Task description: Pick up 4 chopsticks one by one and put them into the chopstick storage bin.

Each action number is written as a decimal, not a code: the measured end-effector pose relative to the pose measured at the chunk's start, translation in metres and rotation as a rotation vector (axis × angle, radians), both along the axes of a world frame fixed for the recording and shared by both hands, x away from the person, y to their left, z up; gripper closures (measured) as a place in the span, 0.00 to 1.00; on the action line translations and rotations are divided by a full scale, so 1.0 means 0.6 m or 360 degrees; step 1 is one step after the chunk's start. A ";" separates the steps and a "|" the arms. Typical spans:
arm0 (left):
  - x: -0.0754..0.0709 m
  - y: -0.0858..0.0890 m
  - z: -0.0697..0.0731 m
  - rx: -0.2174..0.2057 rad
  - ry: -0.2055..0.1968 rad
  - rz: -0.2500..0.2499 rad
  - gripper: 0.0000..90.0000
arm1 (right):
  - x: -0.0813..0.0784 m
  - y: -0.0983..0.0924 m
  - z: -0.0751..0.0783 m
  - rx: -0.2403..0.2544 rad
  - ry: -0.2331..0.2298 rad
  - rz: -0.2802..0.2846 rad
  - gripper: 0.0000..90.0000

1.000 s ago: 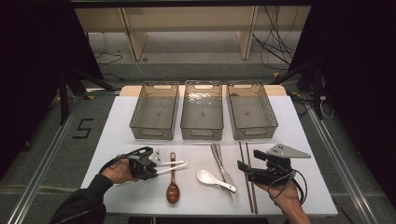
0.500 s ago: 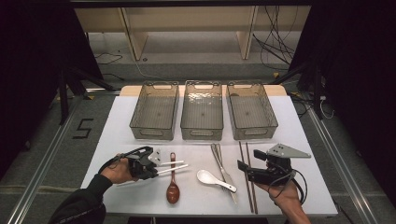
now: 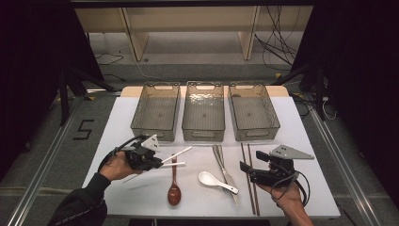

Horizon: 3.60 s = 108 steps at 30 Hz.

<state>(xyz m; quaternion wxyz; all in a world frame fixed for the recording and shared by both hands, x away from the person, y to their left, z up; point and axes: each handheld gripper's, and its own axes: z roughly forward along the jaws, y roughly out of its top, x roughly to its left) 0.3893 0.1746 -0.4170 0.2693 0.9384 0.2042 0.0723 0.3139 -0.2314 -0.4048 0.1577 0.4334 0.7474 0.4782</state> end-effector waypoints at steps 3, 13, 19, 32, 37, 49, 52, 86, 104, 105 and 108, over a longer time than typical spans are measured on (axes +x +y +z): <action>0.009 0.004 0.010 -0.0075 -0.0006 0.0067 0.94 | -0.001 0.000 0.001 0.0014 -0.0005 0.0011 0.28; 0.048 0.030 0.052 -0.0336 -0.0115 0.0318 0.94 | -0.002 0.000 0.002 0.0037 -0.0023 0.0027 0.27; 0.073 0.039 0.081 -0.0409 -0.0199 0.0393 0.94 | -0.002 0.000 0.003 0.0045 -0.0031 0.0026 0.27; 0.131 0.047 0.126 -0.0453 -0.0348 0.0493 0.94 | -0.002 -0.002 0.003 0.0051 -0.0031 0.0028 0.27; 0.158 0.055 0.142 -0.0476 -0.0413 0.0506 0.93 | -0.002 -0.001 0.003 0.0054 -0.0029 0.0025 0.27; 0.215 0.066 0.139 -0.0498 -0.0478 0.0589 0.93 | -0.001 -0.002 0.003 0.0057 -0.0022 0.0024 0.27; 0.225 0.071 0.135 -0.0545 -0.0481 0.0626 0.93 | -0.001 -0.002 0.003 0.0055 -0.0023 0.0023 0.27; 0.251 0.091 0.045 -0.0532 -0.0392 0.0791 0.93 | 0.000 -0.003 0.002 0.0057 -0.0015 0.0026 0.27; 0.256 0.089 0.027 -0.0416 -0.0336 0.0810 0.92 | 0.000 -0.001 0.002 0.0050 -0.0015 0.0039 0.27; 0.256 0.089 0.027 -0.0396 -0.0343 0.0811 0.90 | 0.000 -0.001 0.002 0.0051 -0.0012 0.0039 0.27; 0.252 0.091 0.029 -0.0369 -0.0367 0.0842 0.82 | 0.000 -0.002 0.003 0.0054 -0.0019 0.0034 0.27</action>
